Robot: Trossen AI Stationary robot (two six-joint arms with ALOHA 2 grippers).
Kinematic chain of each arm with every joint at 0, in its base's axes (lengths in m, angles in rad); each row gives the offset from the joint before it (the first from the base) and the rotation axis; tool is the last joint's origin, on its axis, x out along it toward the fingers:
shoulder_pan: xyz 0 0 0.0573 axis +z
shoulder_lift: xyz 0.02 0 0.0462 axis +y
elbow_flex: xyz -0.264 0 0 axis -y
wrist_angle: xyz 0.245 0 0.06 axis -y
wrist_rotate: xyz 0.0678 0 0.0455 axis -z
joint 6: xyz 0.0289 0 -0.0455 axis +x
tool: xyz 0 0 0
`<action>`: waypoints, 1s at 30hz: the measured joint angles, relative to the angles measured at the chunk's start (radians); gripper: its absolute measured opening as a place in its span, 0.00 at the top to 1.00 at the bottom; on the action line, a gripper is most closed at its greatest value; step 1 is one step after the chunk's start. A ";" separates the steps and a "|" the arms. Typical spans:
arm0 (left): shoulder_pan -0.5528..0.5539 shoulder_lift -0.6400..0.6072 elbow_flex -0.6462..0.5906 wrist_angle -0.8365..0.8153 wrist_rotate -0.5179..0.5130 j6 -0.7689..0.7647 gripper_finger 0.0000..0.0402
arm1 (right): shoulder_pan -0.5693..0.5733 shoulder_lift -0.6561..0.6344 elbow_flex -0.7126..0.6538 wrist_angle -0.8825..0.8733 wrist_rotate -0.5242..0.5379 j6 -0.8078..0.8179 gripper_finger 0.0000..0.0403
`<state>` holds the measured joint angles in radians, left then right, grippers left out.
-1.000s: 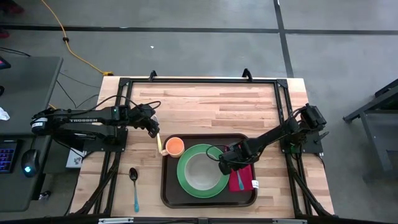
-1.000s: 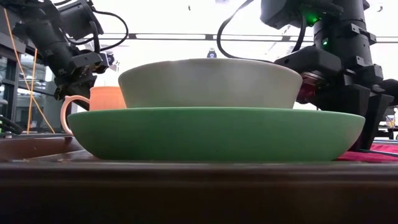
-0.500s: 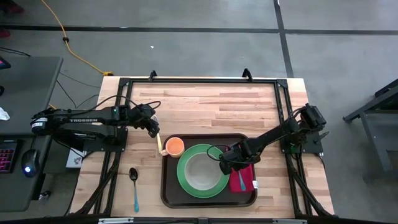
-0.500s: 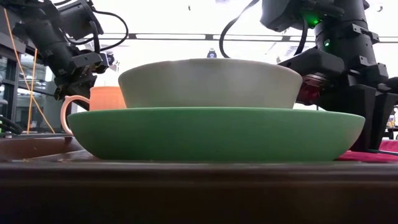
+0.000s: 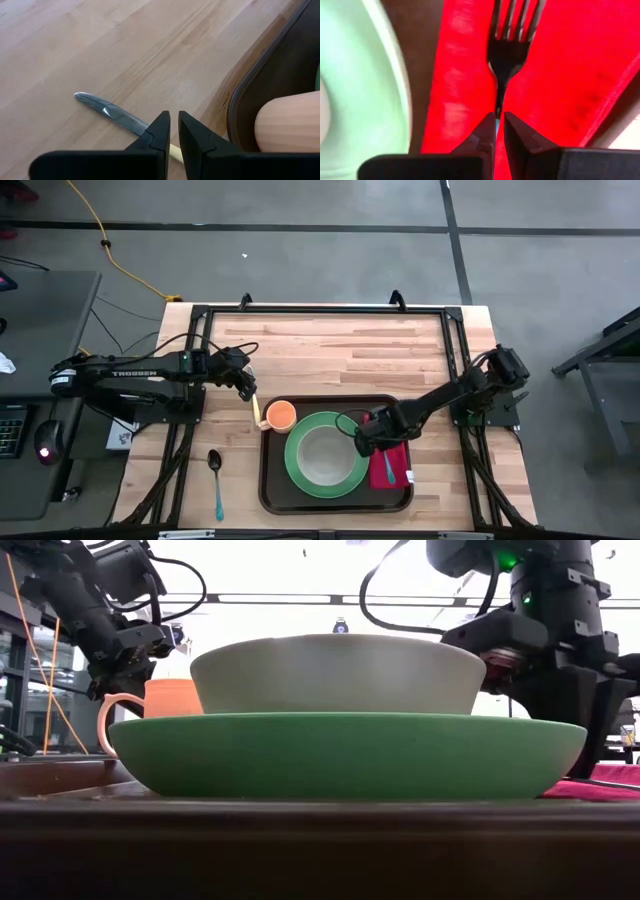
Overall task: Set up tray
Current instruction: Put the blue fork on top of the red napkin on the black tray
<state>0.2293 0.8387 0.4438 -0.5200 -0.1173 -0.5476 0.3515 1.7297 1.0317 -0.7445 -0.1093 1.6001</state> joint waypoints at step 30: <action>0.000 0.000 0.000 0.002 -0.008 0.000 0.83 | 0.000 -0.041 0.002 -0.012 0.015 -0.001 0.93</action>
<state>0.2295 0.8390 0.4438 -0.5182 -0.1249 -0.5476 0.3511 1.6882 1.0332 -0.7563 -0.0947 1.5995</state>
